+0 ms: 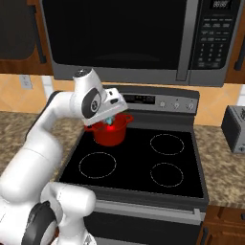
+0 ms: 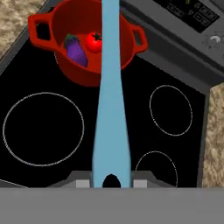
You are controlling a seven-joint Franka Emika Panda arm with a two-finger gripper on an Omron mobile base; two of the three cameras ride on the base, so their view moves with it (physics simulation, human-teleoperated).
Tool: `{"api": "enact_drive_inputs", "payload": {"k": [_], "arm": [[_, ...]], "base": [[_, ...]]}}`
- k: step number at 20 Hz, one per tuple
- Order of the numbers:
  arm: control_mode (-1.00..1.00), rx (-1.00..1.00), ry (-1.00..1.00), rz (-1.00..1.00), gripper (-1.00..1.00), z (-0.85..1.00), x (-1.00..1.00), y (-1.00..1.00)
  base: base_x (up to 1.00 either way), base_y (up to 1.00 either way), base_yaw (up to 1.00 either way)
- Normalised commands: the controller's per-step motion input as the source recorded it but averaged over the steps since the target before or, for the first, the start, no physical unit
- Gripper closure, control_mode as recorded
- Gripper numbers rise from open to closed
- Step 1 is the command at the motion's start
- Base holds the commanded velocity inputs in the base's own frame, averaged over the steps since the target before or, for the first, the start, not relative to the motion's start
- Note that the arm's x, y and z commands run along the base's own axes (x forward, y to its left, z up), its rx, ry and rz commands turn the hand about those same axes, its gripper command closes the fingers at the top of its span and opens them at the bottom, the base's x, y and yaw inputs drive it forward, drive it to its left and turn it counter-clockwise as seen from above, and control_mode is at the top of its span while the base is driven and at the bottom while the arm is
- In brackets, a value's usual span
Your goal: Put the tomato and eggplant in the pot. Retrieve the spatula and lightly stir the vegetables in the pot.
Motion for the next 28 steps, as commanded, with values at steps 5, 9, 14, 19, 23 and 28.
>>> {"api": "enact_drive_inputs", "payload": {"k": [5,9,14,19,23,28], "arm": [[-1.0,-0.44,-0.1,0.41,1.0,0.03,-0.09,-0.38],[-1.0,-0.35,-0.24,0.47,1.0,0.0,-0.33,-0.16],[-1.0,-0.26,-0.1,0.24,1.0,0.0,-0.13,0.05],[-1.0,-0.19,-0.11,0.04,1.0,0.0,0.0,0.22],[-1.0,-0.03,0.0,0.0,1.0,0.0,0.0,0.01],[-1.0,-0.03,0.0,0.0,1.0,0.0,0.0,0.0]], "base": [[0.0,0.0,0.0],[0.0,0.0,0.0],[0.0,0.0,0.0],[0.0,0.0,0.0],[0.0,0.0,0.0],[0.0,0.0,0.0]]}}
